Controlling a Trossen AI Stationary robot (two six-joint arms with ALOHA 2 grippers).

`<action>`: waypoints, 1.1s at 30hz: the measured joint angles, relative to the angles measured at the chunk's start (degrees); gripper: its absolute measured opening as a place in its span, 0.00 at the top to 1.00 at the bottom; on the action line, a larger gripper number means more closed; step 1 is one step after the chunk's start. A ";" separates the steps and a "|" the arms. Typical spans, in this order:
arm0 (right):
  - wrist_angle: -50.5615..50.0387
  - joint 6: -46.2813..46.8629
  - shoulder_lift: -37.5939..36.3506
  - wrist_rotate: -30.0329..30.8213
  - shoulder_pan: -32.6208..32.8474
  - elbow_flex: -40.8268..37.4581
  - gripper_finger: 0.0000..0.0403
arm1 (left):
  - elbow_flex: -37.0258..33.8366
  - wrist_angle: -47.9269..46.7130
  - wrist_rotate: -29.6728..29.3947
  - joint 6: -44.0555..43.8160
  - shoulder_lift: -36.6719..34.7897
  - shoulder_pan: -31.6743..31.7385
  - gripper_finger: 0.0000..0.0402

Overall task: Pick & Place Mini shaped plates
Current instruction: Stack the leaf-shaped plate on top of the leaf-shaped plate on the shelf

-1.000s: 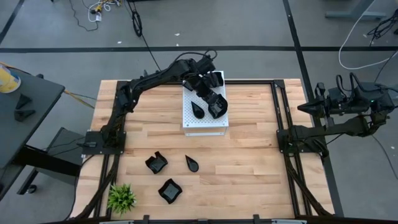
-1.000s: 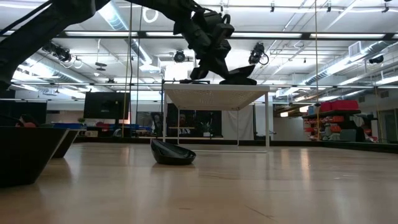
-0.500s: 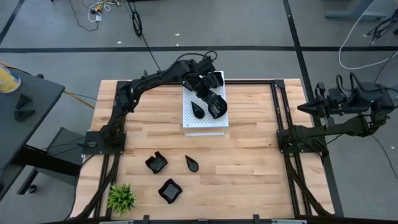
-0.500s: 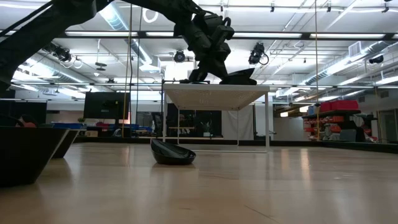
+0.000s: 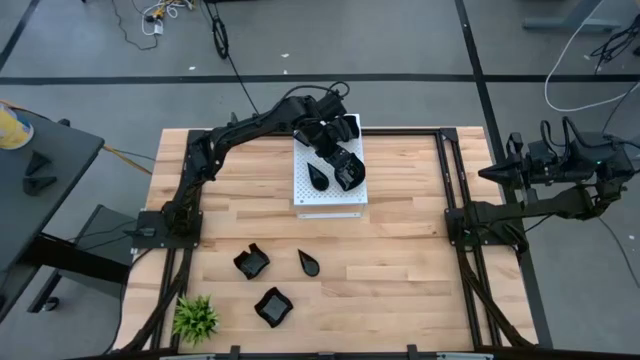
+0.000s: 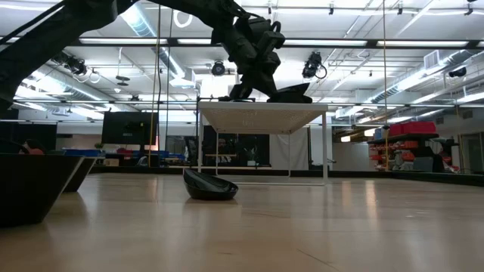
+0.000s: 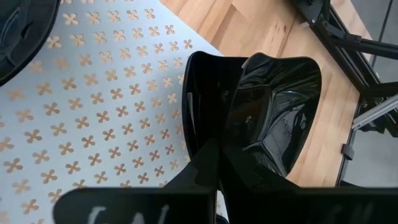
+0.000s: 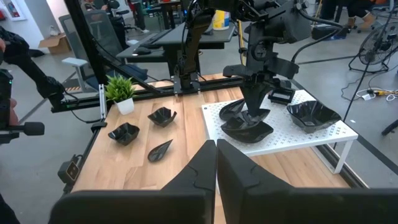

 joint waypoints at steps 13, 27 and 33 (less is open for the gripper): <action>-0.02 0.00 -0.02 0.02 0.00 0.00 0.95 | 0.00 0.05 -0.42 -0.56 -0.02 0.00 0.82; 0.00 0.00 -0.02 0.00 0.00 0.00 0.95 | 0.01 0.00 -0.44 -1.51 -0.09 0.00 0.76; 0.00 0.02 -0.02 0.02 0.00 0.00 0.95 | 0.03 0.19 -2.23 -1.50 -0.61 0.00 0.73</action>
